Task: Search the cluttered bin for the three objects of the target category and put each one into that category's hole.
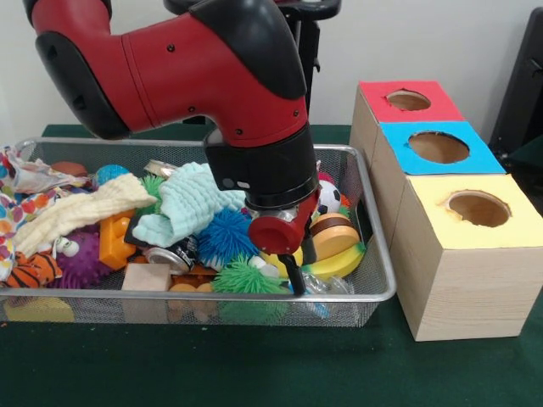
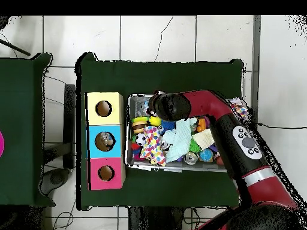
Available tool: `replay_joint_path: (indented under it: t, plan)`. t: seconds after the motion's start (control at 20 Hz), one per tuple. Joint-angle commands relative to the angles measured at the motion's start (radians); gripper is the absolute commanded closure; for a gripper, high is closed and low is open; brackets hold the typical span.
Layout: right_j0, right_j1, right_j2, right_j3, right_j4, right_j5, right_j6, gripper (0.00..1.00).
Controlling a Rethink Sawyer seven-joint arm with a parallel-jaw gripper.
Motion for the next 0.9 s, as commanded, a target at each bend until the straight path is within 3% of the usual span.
replay_joint_path:
  t: [0.05, 0.3, 0.9]
  plan:
    - [-0.035, 0.023, -0.070, 0.075, -0.099, -0.058, -0.135, 0.00]
    - [-0.022, -0.001, -0.072, 0.096, -0.093, -0.059, -0.105, 0.00]
    - [-0.014, 0.051, -0.078, 0.070, -0.140, -0.101, -0.082, 0.00]
